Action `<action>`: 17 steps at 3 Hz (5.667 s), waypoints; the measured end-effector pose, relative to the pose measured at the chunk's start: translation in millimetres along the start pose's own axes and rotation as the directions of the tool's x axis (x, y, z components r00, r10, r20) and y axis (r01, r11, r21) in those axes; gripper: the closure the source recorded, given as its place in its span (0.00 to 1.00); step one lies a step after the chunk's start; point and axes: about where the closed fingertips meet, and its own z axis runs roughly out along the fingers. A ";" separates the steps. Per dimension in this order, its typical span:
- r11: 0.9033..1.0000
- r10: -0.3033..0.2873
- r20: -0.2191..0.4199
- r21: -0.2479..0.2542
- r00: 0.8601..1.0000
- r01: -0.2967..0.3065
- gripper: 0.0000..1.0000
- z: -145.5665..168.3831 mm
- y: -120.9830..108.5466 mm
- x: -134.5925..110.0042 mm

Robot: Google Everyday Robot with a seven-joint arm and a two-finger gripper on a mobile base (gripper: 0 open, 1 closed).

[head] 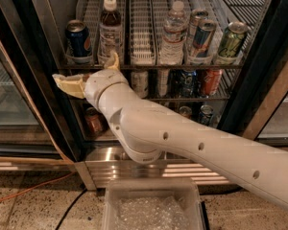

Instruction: Pick pepsi can from top shelf of fridge

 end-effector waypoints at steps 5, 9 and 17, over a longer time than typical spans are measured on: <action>0.985 -0.048 -0.078 0.164 0.996 0.060 0.23 55.8 33.2 29.5; 0.931 -0.025 -0.021 0.363 0.999 0.031 0.30 59.9 0.2 5.6; 0.881 -0.088 0.043 0.469 0.995 0.058 0.42 119.1 -29.0 0.9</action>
Offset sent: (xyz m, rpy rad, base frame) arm 0.0053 0.0293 -0.0108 0.0405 0.0147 -0.0251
